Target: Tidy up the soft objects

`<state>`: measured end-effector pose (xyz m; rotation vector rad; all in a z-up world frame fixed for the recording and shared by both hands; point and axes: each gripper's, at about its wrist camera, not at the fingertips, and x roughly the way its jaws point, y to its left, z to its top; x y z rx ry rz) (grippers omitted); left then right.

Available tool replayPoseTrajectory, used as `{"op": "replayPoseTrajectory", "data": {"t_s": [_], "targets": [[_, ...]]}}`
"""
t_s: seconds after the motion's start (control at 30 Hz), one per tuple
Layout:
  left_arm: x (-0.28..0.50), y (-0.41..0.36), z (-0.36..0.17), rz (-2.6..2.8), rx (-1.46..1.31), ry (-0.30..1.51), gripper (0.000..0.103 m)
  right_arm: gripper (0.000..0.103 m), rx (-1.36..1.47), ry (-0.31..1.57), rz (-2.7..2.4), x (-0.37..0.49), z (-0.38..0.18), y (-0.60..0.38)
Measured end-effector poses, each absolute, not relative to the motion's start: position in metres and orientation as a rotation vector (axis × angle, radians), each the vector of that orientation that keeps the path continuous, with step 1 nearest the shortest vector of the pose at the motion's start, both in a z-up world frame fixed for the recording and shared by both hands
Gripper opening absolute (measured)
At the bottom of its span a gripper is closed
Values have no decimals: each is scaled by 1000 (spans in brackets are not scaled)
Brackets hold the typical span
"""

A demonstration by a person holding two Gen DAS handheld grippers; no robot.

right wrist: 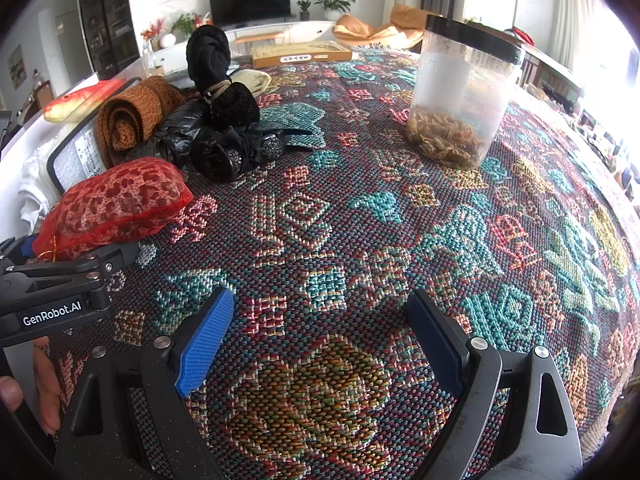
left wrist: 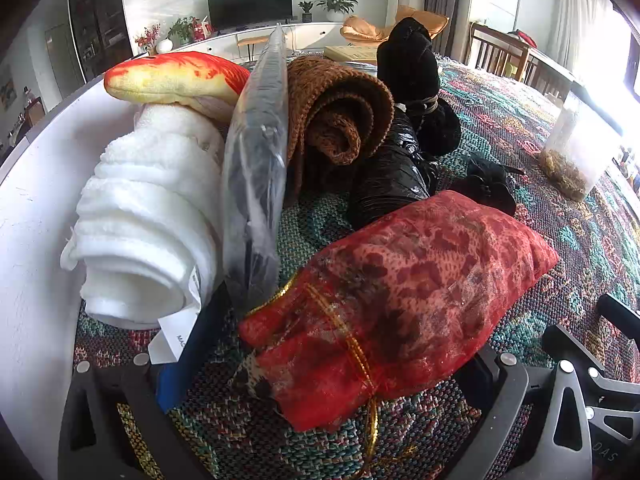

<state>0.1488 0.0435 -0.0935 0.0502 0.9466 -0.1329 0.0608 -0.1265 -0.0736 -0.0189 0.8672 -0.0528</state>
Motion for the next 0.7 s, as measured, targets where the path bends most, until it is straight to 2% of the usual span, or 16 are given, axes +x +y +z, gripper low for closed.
{"op": "replayPoseTrajectory", "data": {"t_s": [0.7], "targets": [[148, 44, -93, -132, 48, 946, 103, 91, -18, 867, -53, 60, -74, -127]]}}
